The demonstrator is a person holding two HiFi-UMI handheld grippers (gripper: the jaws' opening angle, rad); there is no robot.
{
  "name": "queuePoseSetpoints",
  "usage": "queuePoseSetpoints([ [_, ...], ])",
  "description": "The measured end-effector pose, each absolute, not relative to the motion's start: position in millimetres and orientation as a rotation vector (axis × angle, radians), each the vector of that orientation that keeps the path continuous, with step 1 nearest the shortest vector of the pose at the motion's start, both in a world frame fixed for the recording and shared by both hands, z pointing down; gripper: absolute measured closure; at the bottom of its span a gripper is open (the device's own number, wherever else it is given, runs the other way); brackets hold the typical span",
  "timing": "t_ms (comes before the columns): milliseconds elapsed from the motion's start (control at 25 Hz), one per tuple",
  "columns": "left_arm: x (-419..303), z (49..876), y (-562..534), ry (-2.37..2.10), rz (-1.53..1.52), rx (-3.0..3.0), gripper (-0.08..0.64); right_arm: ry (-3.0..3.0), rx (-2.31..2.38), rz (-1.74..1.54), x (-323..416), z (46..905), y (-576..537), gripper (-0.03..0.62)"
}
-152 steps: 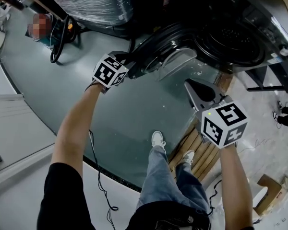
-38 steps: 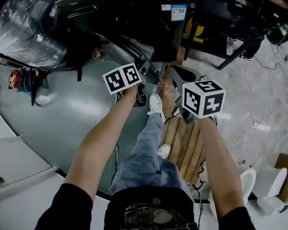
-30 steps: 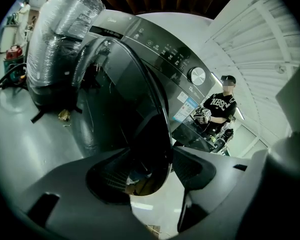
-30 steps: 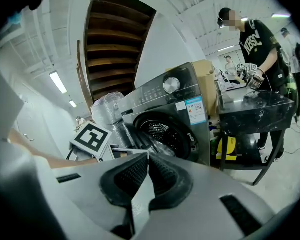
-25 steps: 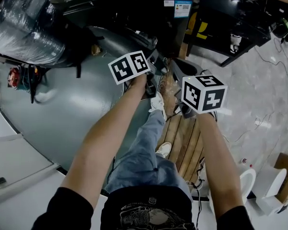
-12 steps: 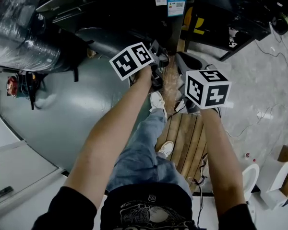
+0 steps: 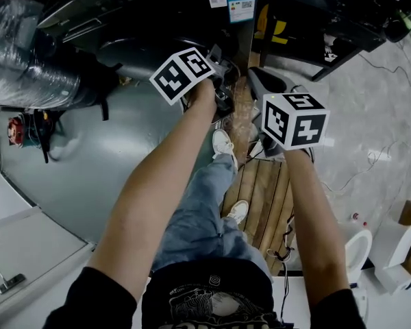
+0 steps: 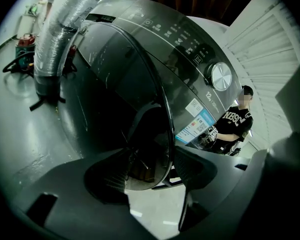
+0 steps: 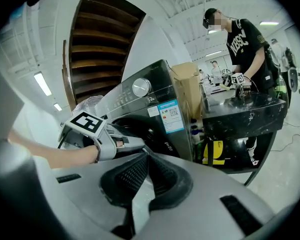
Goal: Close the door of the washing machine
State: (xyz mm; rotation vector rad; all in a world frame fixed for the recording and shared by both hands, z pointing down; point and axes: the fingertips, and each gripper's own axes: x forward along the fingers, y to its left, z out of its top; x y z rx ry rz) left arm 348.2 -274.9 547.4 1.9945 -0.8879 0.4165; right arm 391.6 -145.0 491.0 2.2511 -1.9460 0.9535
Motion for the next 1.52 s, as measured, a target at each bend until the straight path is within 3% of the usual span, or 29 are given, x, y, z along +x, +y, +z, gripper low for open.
queuePoseSetpoints([
  [1520,392.9,553.0,-310.1,-0.842,0.305,1.954,0.264,-1.952,2.271,0.959,427.5,496.8,-187.8,0.571],
])
